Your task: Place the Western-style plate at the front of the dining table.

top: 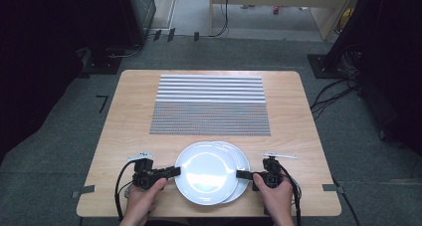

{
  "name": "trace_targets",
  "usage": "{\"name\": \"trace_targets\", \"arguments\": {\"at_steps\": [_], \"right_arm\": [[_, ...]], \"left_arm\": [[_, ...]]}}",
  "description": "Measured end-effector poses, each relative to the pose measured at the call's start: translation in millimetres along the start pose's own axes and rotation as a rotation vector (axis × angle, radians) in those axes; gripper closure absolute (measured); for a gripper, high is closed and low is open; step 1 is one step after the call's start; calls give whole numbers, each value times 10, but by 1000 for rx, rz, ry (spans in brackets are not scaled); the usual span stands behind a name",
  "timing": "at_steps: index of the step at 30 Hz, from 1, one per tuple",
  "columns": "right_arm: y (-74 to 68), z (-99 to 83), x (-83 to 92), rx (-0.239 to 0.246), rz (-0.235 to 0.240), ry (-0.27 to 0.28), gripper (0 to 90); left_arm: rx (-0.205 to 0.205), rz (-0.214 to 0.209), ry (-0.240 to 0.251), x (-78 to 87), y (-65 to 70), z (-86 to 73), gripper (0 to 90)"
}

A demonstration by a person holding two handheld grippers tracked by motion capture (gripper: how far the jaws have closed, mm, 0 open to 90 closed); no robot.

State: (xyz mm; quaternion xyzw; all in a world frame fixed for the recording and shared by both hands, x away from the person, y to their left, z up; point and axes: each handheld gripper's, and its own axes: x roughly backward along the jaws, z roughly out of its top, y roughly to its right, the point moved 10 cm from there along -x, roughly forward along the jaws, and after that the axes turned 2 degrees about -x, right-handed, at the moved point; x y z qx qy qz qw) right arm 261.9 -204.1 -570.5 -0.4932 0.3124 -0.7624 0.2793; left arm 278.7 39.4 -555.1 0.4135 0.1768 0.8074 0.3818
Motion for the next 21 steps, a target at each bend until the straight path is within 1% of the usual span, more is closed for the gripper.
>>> {"name": "trace_targets", "arguments": {"at_steps": [5,7,9,11,12,13,17,21], "right_arm": [[-5,-12,-35,-41,-4,-26,815],[-11,-20,-55,-54,-7,-30,820],[-11,-15,-56,-54,-12,-25,824],[-7,-3,-56,-57,-14,-19,832],[-9,15,-52,-73,-7,-6,840],[-15,25,-48,-76,-4,-1,845],[-52,84,-19,-64,-10,25,858],[-84,114,4,-71,-1,22,866]], "left_arm": [[-12,6,3,5,8,4,770],[-25,12,6,13,30,10,772],[-27,16,5,17,33,9,774],[-24,14,4,20,35,5,776],[-16,7,9,24,42,10,779],[-15,3,15,30,50,20,783],[-9,-7,33,55,82,52,804],[5,-15,44,66,86,65,814]]}}
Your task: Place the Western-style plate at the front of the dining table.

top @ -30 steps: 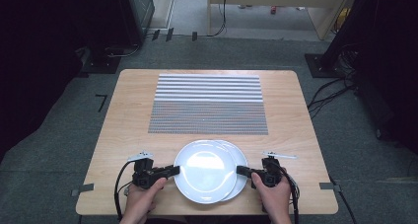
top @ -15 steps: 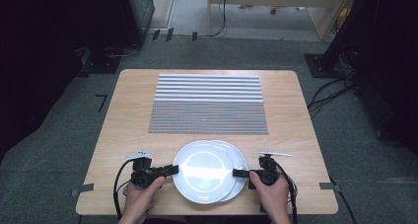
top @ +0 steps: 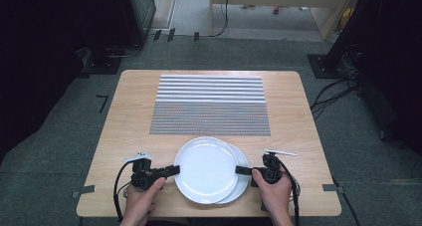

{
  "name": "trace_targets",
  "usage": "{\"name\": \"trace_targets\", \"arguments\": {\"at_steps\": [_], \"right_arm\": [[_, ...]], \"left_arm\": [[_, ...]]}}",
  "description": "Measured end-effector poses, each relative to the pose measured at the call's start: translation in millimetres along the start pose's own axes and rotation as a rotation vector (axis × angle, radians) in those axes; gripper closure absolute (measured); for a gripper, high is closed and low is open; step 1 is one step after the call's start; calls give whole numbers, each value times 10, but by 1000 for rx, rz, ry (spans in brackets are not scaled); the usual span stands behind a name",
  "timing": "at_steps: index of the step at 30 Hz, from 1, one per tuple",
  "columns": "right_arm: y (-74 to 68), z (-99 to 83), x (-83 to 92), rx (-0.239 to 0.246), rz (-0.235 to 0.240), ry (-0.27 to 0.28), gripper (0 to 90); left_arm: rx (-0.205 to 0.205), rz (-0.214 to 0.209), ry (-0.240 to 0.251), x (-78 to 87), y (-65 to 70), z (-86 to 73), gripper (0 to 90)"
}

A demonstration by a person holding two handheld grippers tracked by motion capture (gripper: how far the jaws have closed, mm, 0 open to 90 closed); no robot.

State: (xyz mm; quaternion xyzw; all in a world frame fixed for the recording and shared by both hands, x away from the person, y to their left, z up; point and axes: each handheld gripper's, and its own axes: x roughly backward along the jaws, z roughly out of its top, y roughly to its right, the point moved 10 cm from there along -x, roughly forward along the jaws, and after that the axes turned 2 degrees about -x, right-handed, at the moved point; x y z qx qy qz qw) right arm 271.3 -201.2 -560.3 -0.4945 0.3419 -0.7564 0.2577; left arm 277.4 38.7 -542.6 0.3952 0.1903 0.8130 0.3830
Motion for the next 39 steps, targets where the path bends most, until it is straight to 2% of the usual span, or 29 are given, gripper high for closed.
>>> {"name": "trace_targets", "arguments": {"at_steps": [3,11,17,23,27,34,39], "right_arm": [[-19,24,20,-2,15,-1,870],[-70,107,50,42,-28,4,868],[-130,201,53,21,-29,-36,867],[-252,369,108,61,-67,-44,866],[-312,446,136,81,-79,-43,866],[-467,694,195,132,-91,-16,866],[-523,858,217,152,-102,5,865]], "left_arm": [[8,-6,3,-1,2,9,819],[25,-21,6,-9,12,83,832],[20,-29,16,22,34,209,833],[42,-57,27,15,36,306,832],[42,-64,38,23,43,374,833],[42,-70,61,16,56,590,836],[49,-75,79,-33,53,793,840]]}}
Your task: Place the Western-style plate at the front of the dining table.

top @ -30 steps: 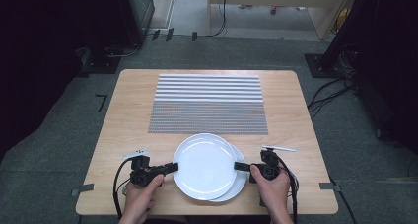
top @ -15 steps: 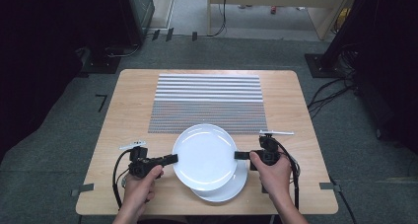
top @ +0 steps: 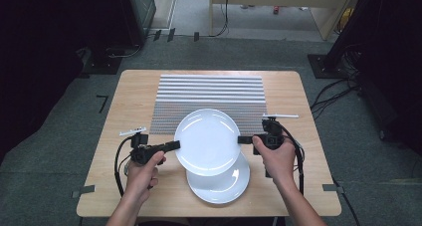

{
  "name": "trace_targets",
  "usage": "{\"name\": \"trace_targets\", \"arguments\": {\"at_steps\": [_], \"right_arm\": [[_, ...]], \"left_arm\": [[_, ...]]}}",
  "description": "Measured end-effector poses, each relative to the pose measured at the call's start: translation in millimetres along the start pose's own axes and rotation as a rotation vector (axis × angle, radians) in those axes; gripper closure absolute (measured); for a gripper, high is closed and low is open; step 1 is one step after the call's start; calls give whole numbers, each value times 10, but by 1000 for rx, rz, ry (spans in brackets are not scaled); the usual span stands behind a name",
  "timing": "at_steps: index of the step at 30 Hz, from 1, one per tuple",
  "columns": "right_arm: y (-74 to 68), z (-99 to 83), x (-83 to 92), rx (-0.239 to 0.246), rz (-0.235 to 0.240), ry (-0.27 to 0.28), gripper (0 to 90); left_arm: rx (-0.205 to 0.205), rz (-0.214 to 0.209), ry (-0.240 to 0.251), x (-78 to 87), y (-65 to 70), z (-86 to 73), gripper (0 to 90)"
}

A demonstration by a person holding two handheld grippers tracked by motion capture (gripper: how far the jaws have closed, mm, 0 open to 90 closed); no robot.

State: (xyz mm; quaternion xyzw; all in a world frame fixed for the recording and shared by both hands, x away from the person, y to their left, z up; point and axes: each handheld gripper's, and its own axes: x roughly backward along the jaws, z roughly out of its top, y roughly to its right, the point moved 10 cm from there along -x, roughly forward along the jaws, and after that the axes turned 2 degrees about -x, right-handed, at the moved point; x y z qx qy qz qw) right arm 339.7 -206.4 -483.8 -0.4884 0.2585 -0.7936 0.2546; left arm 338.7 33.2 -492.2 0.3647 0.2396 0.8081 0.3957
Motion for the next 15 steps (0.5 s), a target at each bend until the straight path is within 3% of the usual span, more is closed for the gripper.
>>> {"name": "trace_targets", "arguments": {"at_steps": [7,15], "right_arm": [[22,209,-8,4,-16,27,862],[78,392,-81,13,-38,50,858]], "left_arm": [[-14,7,9,-90,-2,199,845],[8,17,21,-211,-78,375,857]]}}
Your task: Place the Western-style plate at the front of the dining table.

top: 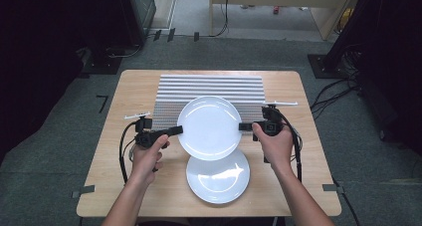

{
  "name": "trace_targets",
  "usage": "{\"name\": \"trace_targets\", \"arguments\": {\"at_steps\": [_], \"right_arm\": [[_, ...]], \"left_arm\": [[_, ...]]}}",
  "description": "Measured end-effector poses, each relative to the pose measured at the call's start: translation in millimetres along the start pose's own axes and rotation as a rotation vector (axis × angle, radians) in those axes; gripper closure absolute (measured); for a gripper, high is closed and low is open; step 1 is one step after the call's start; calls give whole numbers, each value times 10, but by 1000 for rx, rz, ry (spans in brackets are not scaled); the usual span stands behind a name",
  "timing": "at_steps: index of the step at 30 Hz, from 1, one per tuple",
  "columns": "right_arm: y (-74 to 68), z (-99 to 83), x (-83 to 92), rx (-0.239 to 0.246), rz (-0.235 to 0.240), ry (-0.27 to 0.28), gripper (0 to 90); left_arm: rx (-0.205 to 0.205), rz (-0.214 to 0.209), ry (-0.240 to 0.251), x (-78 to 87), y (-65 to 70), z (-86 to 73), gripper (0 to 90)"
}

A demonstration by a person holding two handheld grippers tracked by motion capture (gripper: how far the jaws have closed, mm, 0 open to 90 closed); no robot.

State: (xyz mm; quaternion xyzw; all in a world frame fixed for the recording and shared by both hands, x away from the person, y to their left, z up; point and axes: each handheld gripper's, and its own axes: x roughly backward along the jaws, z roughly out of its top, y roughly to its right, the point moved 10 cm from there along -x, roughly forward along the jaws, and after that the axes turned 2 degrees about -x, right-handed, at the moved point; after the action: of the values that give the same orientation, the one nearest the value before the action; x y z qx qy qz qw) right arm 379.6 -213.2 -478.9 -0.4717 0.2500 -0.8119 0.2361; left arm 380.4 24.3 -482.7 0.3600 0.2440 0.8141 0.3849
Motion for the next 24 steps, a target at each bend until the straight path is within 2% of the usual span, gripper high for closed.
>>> {"name": "trace_targets", "arguments": {"at_steps": [9,14,24], "right_arm": [[111,139,-114,-4,-11,21,854],[116,270,-138,0,-17,31,854],[136,617,-263,-6,-17,32,852]], "left_arm": [[11,9,-11,-129,-72,120,865],[21,12,-6,-177,-96,210,866],[28,40,-6,-306,-178,545,865]]}}
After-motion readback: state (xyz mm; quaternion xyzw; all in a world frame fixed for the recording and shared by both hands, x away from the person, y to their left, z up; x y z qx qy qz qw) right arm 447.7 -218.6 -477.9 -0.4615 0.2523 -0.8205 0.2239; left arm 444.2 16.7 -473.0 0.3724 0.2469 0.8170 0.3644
